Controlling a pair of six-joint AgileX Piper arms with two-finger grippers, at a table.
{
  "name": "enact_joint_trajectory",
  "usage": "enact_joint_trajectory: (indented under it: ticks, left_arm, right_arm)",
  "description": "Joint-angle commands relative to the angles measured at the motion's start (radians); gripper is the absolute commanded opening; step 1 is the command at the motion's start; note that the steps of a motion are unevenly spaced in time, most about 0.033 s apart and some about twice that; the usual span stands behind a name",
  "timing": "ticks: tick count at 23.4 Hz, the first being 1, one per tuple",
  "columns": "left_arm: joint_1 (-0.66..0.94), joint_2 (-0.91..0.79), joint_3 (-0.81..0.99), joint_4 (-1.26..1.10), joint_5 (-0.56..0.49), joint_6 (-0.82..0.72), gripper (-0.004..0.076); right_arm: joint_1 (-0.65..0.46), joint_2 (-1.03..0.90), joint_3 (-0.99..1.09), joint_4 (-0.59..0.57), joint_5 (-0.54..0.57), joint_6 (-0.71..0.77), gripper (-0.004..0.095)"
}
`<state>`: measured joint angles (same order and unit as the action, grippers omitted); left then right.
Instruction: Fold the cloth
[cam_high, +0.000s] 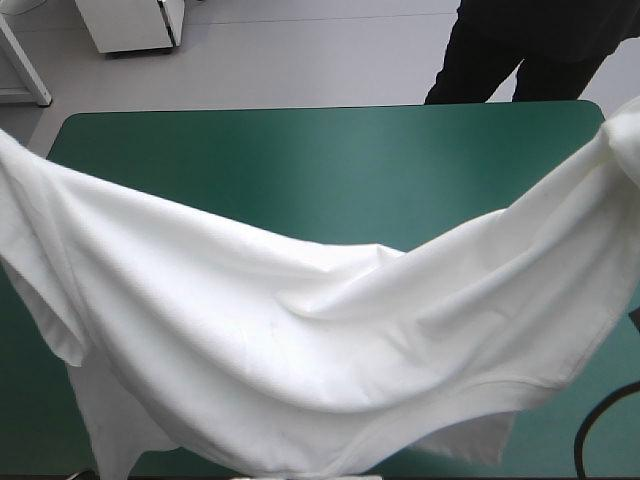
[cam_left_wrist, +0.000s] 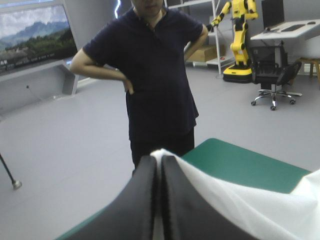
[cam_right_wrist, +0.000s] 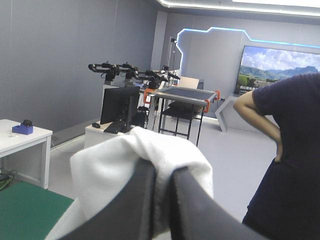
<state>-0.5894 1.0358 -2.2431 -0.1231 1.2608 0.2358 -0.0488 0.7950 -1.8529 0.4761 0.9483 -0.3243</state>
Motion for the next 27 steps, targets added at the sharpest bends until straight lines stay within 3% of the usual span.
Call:
enact_joint_trajectory:
  ticks: [1, 6, 10, 16, 27]
  left_arm:
    - [-0.006, 0.013, 0.117, 0.092, 0.026, -0.082, -0.0022]
    - [-0.006, 0.091, 0.378, 0.3, 0.022, -0.177, -0.0022]
    - [0.011, 0.296, 0.471, 0.479, -0.044, -0.2, -0.0022]
    - [0.193, 0.522, 0.471, 0.325, -0.289, -0.181, -0.0022]
    - [0.293, 0.791, 0.469, 0.157, -0.444, -0.06, -0.0022]
  right_arm:
    - [-0.003, 0.096, -0.013, -0.004, -0.017, 0.012, -0.0017]
    - [-0.003, 0.315, -0.013, -0.007, 0.045, 0.003, -0.0017]
    - [-0.003, 0.56, -0.013, -0.027, 0.112, -0.027, -0.0017]
    - [-0.003, 0.837, -0.013, -0.027, 0.103, -0.099, -0.0016]
    - [-0.003, 1.112, -0.014, -0.027, 0.041, -0.156, -0.0016]
